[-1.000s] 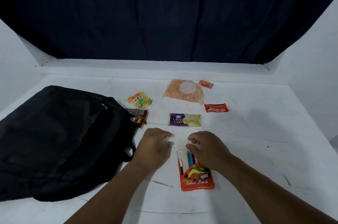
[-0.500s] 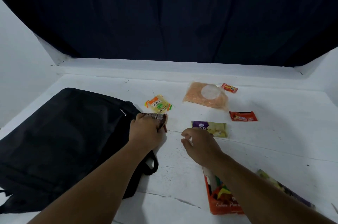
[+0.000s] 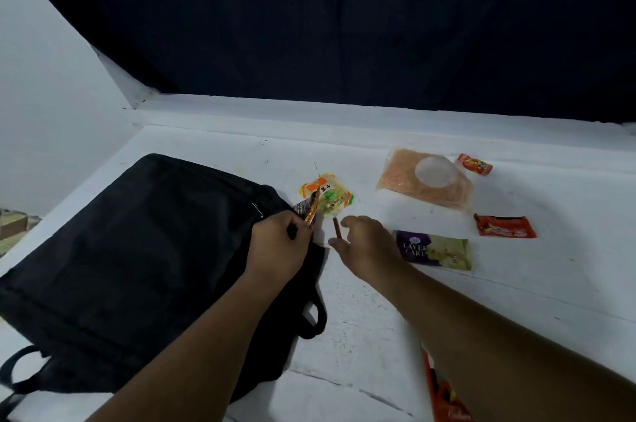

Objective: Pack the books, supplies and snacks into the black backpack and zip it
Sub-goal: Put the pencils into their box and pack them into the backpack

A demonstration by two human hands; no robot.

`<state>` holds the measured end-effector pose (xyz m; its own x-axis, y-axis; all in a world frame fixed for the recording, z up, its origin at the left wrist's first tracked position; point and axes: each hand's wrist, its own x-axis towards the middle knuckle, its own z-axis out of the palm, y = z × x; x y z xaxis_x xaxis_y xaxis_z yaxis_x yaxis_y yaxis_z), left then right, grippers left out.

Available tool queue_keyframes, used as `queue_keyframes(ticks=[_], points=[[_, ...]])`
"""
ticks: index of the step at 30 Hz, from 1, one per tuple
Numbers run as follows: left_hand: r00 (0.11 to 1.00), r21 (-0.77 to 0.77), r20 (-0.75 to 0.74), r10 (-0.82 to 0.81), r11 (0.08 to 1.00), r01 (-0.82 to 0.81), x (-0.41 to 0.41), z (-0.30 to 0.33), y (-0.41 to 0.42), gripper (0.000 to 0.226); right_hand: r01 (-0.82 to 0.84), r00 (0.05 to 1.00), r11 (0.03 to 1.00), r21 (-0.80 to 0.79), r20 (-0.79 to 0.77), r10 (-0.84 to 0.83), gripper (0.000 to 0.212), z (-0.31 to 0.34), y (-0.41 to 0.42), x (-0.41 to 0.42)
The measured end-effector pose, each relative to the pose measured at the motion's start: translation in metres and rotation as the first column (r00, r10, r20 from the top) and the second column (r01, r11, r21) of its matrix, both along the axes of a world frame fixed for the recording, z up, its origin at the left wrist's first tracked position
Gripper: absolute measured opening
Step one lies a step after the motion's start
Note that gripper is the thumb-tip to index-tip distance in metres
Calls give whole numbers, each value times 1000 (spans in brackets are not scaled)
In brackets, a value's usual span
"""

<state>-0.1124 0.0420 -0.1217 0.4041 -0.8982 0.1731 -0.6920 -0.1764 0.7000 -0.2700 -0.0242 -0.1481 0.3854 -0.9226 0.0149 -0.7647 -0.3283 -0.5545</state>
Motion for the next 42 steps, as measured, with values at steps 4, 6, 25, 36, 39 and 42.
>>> queue_keyframes(ticks=[4, 6, 25, 36, 39, 42], points=[[1000, 18, -9, -8, 1000, 8, 0, 0, 0, 16, 35, 999, 998, 45, -24, -34, 24, 6, -5, -2], [1000, 23, -13, -14, 1000, 14, -1, -1, 0, 17, 22, 999, 996, 85, 22, -24, 19, 9, -5, -10], [797, 99, 241, -554, 831, 548, -117, -56, 48, 36, 204, 885, 944, 260, 363, -291, 62, 17, 72, -164], [833, 75, 281, -476, 877, 475, -140, -81, 85, 50, 96, 970, 992, 81, 216, -112, 53, -10, 106, -172], [840, 77, 263, -475, 878, 472, -140, -80, 85, 51, 57, 991, 996, 64, 119, -64, 58, -16, 107, -174], [848, 76, 255, -465, 884, 462, -140, -81, 86, 53, -17, 998, 999, 28, 65, 15, 60, -24, 109, -178]])
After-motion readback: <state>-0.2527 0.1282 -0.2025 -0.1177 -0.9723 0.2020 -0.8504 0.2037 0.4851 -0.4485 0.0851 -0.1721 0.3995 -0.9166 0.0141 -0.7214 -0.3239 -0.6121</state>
